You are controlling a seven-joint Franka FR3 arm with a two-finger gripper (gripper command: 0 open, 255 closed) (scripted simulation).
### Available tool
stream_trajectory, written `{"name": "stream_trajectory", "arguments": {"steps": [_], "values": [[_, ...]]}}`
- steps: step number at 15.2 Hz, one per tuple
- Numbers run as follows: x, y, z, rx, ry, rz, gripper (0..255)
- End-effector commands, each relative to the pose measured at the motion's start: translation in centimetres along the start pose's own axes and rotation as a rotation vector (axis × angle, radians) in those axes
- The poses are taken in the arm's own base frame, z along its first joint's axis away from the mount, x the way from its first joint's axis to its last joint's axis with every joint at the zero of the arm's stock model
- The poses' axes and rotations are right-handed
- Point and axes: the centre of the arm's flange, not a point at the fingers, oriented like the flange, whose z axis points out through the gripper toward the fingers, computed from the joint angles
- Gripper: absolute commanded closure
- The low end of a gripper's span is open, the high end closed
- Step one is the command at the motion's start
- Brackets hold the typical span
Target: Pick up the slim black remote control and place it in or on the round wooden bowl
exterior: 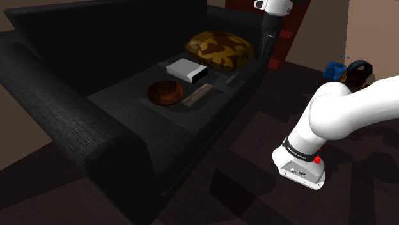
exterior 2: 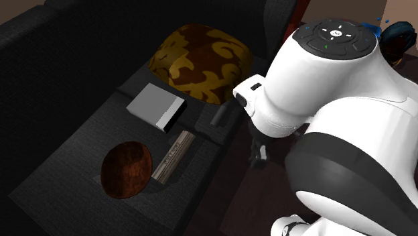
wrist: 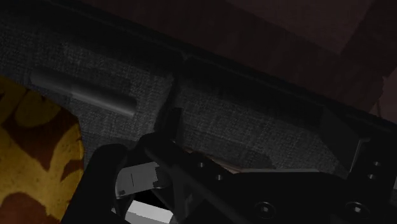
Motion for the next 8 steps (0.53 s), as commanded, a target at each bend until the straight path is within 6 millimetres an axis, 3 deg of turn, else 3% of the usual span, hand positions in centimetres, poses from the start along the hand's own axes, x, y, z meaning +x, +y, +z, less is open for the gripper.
{"name": "stream_trajectory", "arguments": {"steps": [1,8], "values": [[-0.3,2.0,2.0,0.000,0.003,-0.091,0],[0.1,8.8,8.3,0.006,0.012,-0.383,0]]}}
